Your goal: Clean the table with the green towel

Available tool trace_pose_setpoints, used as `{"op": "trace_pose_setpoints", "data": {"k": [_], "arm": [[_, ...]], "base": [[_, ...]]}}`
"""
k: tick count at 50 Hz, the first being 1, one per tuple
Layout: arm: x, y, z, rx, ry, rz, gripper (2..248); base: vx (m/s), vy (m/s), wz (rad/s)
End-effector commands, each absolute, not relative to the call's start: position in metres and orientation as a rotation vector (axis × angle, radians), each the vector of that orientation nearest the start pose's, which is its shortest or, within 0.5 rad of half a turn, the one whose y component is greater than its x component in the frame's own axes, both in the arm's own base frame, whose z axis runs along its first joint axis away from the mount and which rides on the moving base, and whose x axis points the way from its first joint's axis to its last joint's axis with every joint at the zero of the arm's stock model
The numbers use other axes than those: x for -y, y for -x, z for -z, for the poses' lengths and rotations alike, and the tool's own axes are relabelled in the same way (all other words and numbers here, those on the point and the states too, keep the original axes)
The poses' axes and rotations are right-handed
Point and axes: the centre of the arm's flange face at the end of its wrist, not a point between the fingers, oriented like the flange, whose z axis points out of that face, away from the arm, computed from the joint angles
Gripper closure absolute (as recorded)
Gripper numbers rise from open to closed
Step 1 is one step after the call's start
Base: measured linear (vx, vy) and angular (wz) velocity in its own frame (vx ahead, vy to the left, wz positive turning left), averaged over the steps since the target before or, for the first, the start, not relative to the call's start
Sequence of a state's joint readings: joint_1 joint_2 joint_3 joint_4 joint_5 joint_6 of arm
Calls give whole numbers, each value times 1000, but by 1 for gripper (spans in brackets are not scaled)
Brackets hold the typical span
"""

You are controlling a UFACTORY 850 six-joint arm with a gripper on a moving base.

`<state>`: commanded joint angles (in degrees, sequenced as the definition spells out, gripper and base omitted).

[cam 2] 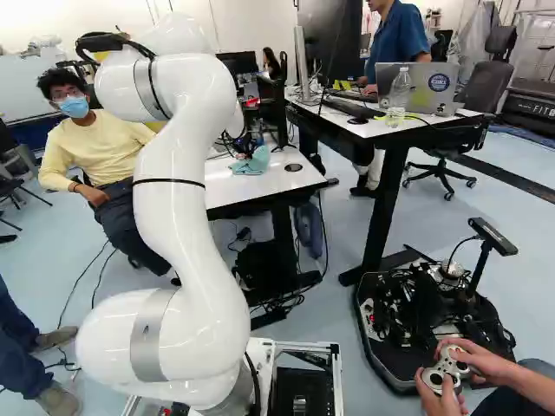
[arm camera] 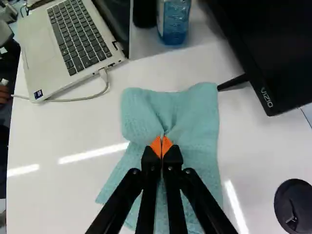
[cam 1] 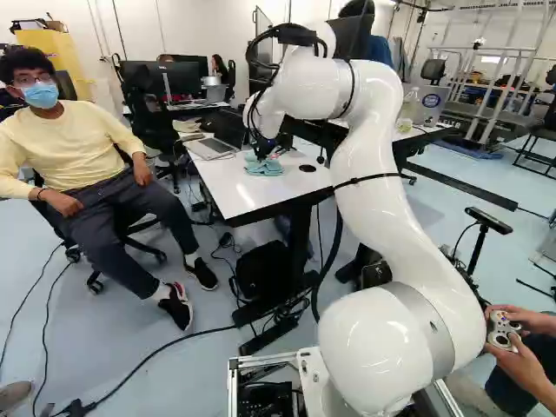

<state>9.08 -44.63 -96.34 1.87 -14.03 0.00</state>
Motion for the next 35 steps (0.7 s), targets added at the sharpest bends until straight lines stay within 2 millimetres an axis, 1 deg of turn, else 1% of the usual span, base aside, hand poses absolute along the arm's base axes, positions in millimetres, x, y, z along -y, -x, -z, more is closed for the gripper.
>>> {"op": "trace_pose_setpoints", "data": {"k": [8, 16, 29, 35], "arm": [[-126, -759, -422, 195, 2892, 1010, 225], [-125, -772, -420, 190, 2884, 1033, 225], [-110, -790, -417, 157, 2879, 1068, 225], [-101, -793, -417, 139, 2883, 1074, 225]], "base": [[0, 0, 0], [0, 0, 0], [0, 0, 0], [0, 0, 0]]}}
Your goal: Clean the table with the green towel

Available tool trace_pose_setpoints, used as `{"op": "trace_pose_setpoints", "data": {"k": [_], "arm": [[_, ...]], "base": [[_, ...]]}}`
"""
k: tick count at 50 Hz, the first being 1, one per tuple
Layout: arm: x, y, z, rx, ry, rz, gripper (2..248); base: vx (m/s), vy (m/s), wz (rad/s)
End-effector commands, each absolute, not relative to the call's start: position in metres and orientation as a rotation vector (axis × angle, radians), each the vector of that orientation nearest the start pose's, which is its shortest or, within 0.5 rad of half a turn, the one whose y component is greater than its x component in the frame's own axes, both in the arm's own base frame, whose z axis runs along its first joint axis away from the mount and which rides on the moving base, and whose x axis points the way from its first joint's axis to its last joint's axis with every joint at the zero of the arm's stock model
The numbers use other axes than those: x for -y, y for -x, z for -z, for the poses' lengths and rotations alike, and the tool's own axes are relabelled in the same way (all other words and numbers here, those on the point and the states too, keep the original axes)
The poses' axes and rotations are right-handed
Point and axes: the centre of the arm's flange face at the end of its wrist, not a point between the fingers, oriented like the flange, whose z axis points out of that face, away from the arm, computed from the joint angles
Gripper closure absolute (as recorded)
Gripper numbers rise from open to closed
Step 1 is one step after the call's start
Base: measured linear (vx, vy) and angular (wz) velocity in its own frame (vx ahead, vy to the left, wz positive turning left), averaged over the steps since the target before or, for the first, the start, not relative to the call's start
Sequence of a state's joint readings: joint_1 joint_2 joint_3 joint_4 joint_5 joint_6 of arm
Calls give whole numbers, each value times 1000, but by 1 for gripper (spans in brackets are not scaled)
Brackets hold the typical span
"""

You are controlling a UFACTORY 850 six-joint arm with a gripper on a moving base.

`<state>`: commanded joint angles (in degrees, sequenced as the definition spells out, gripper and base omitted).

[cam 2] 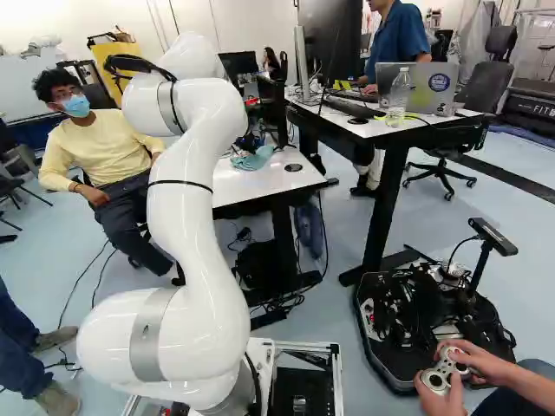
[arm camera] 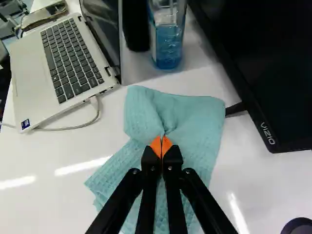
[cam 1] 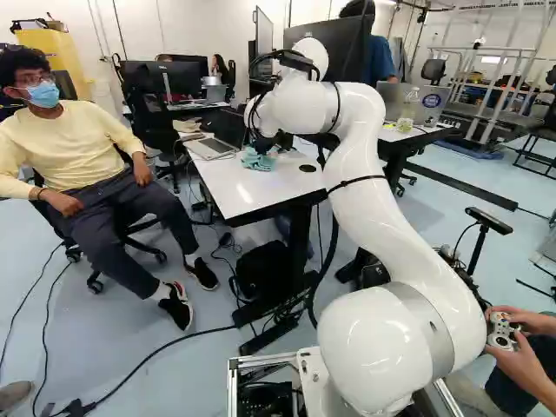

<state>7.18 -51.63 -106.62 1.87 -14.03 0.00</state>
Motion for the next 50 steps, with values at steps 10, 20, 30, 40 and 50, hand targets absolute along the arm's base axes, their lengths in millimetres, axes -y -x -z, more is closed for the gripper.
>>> {"op": "trace_pose_setpoints", "data": {"k": [10, 20, 30, 40, 50], "arm": [[-83, -791, -417, 108, 2895, 1068, 225], [-73, -778, -420, 93, 2910, 1043, 225], [-77, -762, -422, 103, 2918, 1013, 225], [-91, -750, -424, 133, 2919, 991, 225], [-108, -743, -425, 168, 2913, 980, 225]], "base": [[0, 0, 0], [0, 0, 0], [0, 0, 0], [0, 0, 0], [0, 0, 0]]}}
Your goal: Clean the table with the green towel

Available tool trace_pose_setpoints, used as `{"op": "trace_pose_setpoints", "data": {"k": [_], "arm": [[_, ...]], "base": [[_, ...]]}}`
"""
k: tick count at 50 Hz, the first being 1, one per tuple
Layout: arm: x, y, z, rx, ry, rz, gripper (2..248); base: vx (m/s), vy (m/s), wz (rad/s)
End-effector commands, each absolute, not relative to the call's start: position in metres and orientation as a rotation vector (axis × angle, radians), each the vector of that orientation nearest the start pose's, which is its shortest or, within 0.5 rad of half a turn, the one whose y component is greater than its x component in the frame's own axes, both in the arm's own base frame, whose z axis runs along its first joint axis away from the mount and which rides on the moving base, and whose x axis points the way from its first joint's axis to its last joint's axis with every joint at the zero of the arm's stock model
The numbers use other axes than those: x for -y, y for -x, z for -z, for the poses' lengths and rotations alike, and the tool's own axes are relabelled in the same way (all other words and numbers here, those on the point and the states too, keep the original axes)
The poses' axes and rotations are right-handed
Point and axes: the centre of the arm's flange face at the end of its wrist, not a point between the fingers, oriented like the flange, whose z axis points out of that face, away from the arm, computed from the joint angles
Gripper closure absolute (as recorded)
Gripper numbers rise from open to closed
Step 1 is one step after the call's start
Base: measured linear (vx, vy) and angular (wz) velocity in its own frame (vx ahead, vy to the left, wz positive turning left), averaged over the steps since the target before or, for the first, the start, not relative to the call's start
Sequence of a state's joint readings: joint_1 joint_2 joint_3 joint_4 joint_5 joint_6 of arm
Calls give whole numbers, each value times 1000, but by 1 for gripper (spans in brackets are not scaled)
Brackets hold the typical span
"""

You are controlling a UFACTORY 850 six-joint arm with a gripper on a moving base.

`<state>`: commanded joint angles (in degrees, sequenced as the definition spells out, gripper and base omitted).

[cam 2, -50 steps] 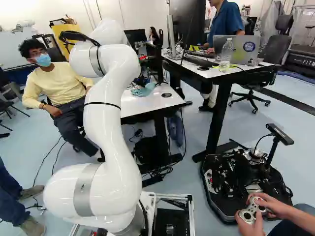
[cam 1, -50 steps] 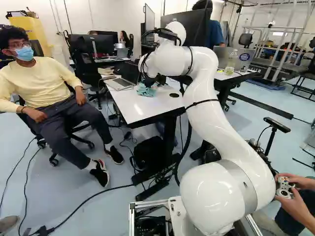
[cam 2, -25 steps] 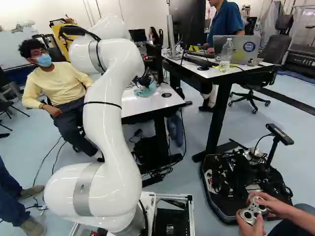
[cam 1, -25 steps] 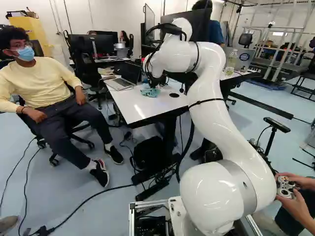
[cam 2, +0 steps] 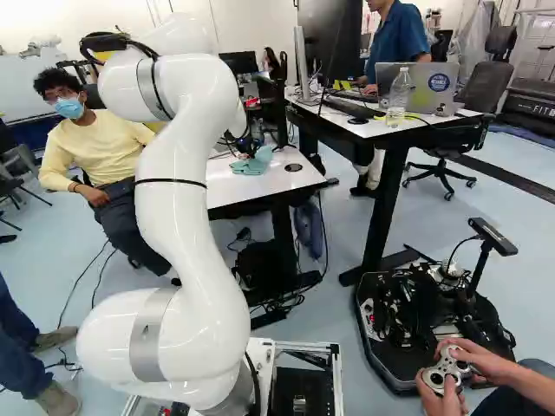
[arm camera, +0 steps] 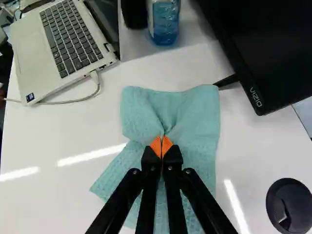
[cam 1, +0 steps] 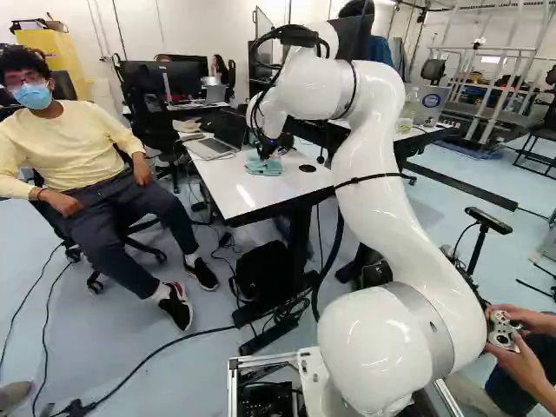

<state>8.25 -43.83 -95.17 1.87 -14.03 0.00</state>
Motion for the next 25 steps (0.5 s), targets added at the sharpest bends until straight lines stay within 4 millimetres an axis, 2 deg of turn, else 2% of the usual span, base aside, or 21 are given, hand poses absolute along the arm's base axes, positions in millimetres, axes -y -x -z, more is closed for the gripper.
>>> {"op": "trace_pose_setpoints", "data": {"k": [9, 25], "arm": [[-121, -750, -424, 188, 2901, 994, 225], [-124, -754, -423, 192, 2897, 1001, 225]], "base": [[0, 0, 0], [0, 0, 0]]}}
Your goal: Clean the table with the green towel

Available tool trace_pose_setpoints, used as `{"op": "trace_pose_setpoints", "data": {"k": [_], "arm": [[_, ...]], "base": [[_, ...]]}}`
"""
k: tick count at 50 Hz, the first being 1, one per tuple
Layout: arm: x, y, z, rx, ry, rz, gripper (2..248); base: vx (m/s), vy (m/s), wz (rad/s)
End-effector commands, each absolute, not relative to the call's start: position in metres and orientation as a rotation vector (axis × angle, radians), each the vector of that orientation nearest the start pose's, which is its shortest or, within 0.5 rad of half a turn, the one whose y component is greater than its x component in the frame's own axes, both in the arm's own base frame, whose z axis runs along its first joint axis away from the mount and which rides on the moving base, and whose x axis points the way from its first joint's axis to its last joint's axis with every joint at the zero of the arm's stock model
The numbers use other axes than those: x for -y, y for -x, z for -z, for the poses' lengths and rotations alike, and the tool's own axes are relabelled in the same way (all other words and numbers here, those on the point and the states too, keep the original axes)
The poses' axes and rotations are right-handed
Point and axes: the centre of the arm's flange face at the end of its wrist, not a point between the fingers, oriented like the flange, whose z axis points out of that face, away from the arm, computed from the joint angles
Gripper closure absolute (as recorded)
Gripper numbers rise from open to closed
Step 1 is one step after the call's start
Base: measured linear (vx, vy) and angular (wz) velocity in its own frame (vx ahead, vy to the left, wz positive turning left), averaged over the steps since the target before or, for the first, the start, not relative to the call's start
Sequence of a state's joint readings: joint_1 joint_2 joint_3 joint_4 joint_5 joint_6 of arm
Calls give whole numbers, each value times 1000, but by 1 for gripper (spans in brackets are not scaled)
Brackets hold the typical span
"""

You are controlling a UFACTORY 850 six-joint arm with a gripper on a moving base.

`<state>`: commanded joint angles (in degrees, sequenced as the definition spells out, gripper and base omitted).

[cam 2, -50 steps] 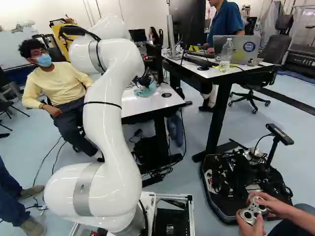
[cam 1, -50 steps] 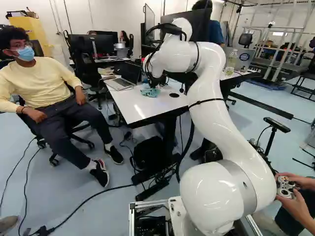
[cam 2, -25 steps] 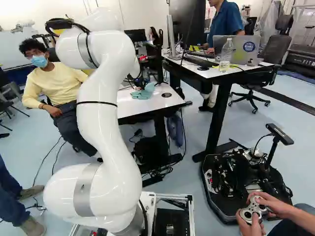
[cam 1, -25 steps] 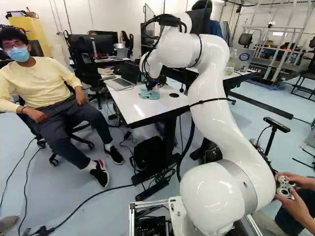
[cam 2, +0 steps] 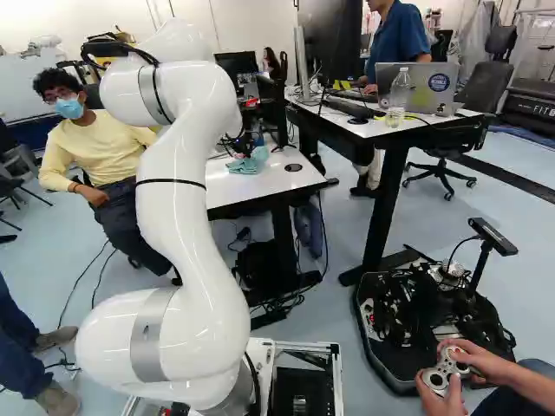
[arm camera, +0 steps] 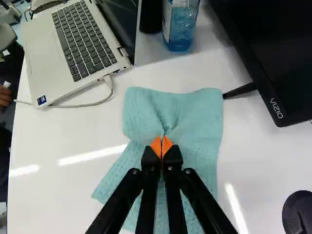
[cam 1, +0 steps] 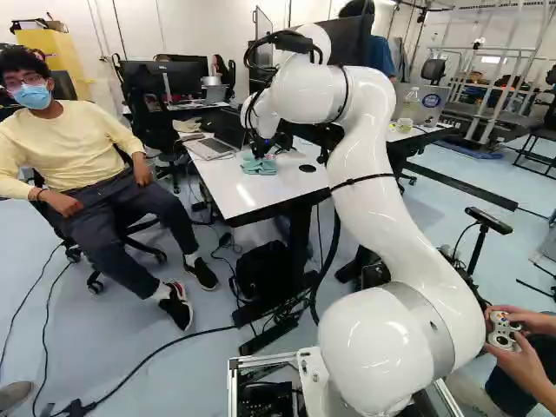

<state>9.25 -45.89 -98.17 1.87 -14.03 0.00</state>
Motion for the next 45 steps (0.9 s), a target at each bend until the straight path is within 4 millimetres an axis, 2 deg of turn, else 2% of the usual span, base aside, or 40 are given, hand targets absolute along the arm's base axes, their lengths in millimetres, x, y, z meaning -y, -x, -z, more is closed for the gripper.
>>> {"op": "trace_pose_setpoints", "data": {"k": [26, 45], "arm": [[-116, -748, -453, 178, 2881, 1049, 225], [-105, -733, -480, 162, 2874, 1077, 225]], "base": [[0, 0, 0], [0, 0, 0]]}}
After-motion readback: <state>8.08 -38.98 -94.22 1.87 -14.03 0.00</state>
